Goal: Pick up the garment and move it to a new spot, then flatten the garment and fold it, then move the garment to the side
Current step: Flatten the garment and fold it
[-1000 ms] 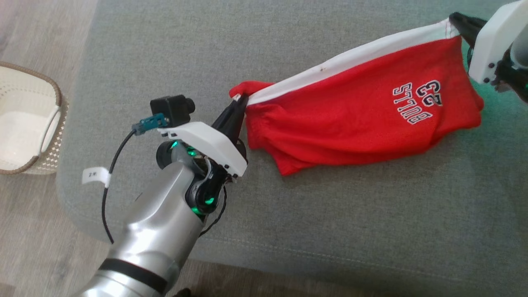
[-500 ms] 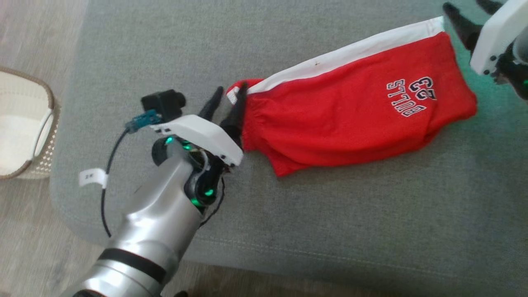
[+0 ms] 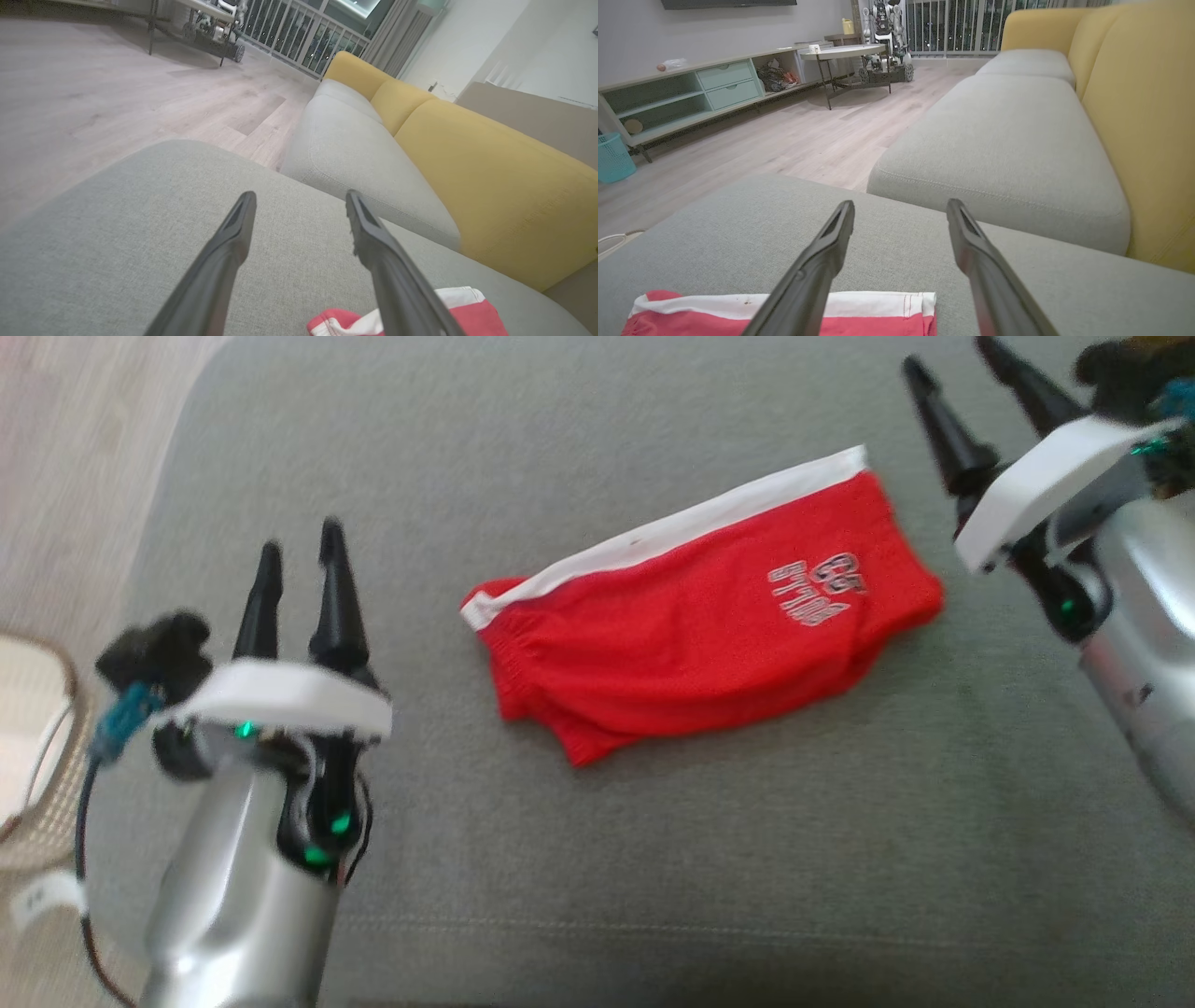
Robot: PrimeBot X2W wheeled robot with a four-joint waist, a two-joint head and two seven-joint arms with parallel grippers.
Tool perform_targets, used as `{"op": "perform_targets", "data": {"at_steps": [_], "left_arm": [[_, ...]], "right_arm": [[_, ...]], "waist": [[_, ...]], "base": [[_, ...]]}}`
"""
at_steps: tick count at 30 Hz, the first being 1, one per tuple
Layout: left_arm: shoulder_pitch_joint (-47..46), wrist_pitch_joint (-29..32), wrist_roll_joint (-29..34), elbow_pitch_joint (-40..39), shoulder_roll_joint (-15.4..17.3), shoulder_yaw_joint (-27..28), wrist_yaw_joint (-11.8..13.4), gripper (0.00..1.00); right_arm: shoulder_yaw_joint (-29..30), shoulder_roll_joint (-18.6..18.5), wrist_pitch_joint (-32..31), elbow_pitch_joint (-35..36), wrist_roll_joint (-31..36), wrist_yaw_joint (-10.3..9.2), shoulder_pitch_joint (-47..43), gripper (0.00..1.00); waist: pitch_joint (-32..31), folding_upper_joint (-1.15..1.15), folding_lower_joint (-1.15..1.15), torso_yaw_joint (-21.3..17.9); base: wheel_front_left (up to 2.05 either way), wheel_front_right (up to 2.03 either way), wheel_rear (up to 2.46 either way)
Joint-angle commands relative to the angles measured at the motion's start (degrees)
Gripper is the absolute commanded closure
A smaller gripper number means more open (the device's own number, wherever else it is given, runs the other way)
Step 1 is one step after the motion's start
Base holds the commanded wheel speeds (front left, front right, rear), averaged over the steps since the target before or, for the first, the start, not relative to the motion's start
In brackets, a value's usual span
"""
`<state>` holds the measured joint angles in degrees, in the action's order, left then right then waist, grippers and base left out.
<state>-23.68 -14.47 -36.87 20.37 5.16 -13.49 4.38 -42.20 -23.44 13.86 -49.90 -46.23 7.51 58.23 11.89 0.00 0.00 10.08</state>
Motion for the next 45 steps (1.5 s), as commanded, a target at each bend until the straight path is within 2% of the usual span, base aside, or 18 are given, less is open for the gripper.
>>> {"op": "perform_targets", "data": {"at_steps": [1,4,8,14,18,22,27,33,39,41,44,45], "left_arm": [[-0.8,-0.5,1.7,-3.2,1.1,2.7,0.2,0.0],[3.4,-0.5,5.8,-6.2,0.2,4.6,0.5,0.0],[8.1,-0.5,9.5,-8.3,-1.1,6.3,0.2,0.0],[14.7,-0.5,9.9,-9.8,-2.1,8.4,-1.5,0.0],[18.3,-0.5,10.8,-10.5,-2.2,8.7,-2.0,0.0],[21.8,-0.5,12.2,-11.5,-2.3,8.1,-1.7,0.0],[25.3,-0.5,12.0,-13.0,-2.3,7.2,-0.2,0.0],[26.6,-0.5,10.0,-14.0,-2.3,5.5,1.5,0.0],[25.9,-0.5,10.3,-14.1,-2.3,4.3,1.6,0.0],[25.8,-0.5,10.3,-14.3,-2.3,4.2,1.6,0.0],[25.2,-0.5,10.5,-14.5,-2.3,3.5,1.3,0.0],[25.2,-0.5,10.5,-14.5,-2.3,3.5,1.3,0.0]], "right_arm": [[0.3,0.1,0.9,2.4,2.0,-0.02,-0.7,0.0],[5.8,0.2,1.1,7.4,6.9,-0.02,-4.3,0.0],[15.2,2.0,1.1,15.7,18.6,-0.02,-13.4,0.0],[30.7,10.5,1.1,28.6,31.7,-0.02,-29.4,0.0],[35.0,15.6,1.1,35.2,36.7,-0.02,-38.5,0.0],[37.7,18.4,1.1,38.0,38.6,-0.02,-44.5,0.0],[40.2,19.9,1.1,38.5,39.5,-0.02,-49.1,0.0],[41.4,20.4,1.1,38.1,40.7,-0.02,-50.1,0.0],[41.5,20.5,1.1,36.6,42.0,-0.02,-49.8,0.0],[41.2,20.5,0.6,35.3,40.1,-0.02,-49.0,0.0],[41.2,20.5,-1.2,33.2,29.8,-0.02,-46.8,0.0],[41.2,20.5,-1.2,33.2,29.8,-0.02,-46.8,0.0]], "waist": [[-2.8,0.0,0.0,-2.5],[-4.6,0.0,0.0,-3.8],[-6.6,0.0,0.0,-5.1],[-9.5,0.0,0.0,-6.9],[-10.9,0.0,0.0,-8.1],[-11.7,0.0,0.0,-8.7],[-12.4,0.0,0.0,-8.5],[-12.6,0.0,0.0,-8.1],[-12.5,0.0,0.0,-7.5],[-11.8,0.0,0.0,-7.2],[-10.3,0.0,0.0,-6.1],[-10.3,0.0,0.0,-6.1]], "base": [[0.0,0.0,0.0],[0.0,0.0,0.0],[0.0,0.0,0.0],[0.0,0.0,0.0],[0.0,0.0,0.0],[0.0,0.0,0.0],[0.0,0.0,0.0],[0.0,0.0,0.0],[0.0,0.0,0.0],[0.0,0.0,0.0],[0.0,0.0,0.0],[0.0,0.0,0.0]]}}
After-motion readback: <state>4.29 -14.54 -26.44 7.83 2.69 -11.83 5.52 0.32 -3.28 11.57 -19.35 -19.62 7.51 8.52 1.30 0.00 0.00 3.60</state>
